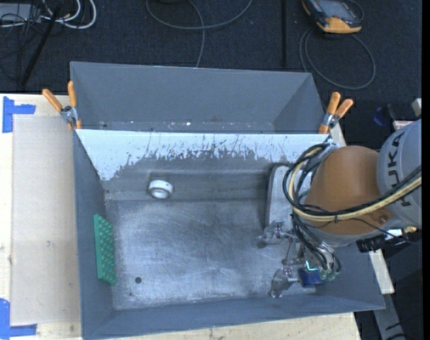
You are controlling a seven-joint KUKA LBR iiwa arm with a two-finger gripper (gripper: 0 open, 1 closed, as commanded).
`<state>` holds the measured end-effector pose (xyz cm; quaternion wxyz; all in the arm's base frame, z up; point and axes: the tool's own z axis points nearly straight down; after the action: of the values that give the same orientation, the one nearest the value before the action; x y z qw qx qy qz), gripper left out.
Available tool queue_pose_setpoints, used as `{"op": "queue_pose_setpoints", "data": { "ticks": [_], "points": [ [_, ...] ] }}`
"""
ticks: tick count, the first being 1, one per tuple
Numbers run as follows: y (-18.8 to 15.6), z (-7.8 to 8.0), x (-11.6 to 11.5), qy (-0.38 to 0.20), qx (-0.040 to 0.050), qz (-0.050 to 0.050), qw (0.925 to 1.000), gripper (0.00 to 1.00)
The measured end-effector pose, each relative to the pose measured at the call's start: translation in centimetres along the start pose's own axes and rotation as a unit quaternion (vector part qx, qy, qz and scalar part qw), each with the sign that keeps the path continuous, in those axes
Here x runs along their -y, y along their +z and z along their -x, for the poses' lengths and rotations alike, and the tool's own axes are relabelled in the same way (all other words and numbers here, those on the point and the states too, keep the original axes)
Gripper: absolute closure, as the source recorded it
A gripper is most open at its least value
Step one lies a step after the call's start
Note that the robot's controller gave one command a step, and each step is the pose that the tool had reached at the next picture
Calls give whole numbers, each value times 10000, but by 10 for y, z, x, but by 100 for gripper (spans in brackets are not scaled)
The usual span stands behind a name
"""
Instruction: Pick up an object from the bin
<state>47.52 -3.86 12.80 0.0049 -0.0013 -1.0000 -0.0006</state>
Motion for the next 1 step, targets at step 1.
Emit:
{"op": "queue_pose_setpoints", "data": {
  "ticks": [1],
  "points": [
    [57, 31, 80, -978, 49, 0, 9952, 0]
  ]
}}
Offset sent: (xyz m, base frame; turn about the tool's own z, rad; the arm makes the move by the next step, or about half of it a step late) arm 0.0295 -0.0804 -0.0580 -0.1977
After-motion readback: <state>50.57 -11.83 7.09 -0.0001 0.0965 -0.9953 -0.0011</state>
